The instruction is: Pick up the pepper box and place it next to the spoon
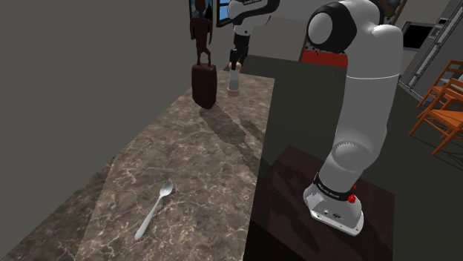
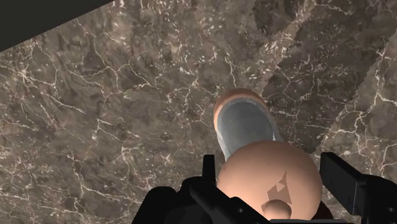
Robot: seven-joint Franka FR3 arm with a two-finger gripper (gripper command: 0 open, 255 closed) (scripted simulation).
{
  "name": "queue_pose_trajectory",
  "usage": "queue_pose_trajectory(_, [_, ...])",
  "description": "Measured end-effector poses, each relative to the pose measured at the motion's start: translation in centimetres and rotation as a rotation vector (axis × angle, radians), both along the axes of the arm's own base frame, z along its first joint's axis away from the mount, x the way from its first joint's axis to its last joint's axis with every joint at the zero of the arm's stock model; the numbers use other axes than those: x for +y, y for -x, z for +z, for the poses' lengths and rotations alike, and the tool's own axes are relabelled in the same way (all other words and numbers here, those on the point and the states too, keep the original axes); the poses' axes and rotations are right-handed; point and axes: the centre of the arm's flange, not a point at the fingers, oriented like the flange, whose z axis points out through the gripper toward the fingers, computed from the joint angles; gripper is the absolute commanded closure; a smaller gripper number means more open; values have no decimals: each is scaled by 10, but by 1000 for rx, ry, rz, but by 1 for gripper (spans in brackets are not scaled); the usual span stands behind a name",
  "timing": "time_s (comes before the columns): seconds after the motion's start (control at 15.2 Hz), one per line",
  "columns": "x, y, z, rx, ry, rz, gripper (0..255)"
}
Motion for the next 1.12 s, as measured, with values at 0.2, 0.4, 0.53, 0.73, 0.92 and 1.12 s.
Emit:
queue_pose_trajectory(0.2, [0,-1,16,0,0,0,255])
queue_pose_trajectory(0.4, [1,0,32,0,0,0,255])
queue_pose_trajectory(0.53, [1,0,43,0,0,0,255])
queue_pose_trajectory(0.73, [1,-1,59,0,0,0,255])
queue_pose_trajectory(0.92, [1,0,74,0,0,0,255])
queue_pose_trajectory(1.12, [0,0,90,0,0,0,255])
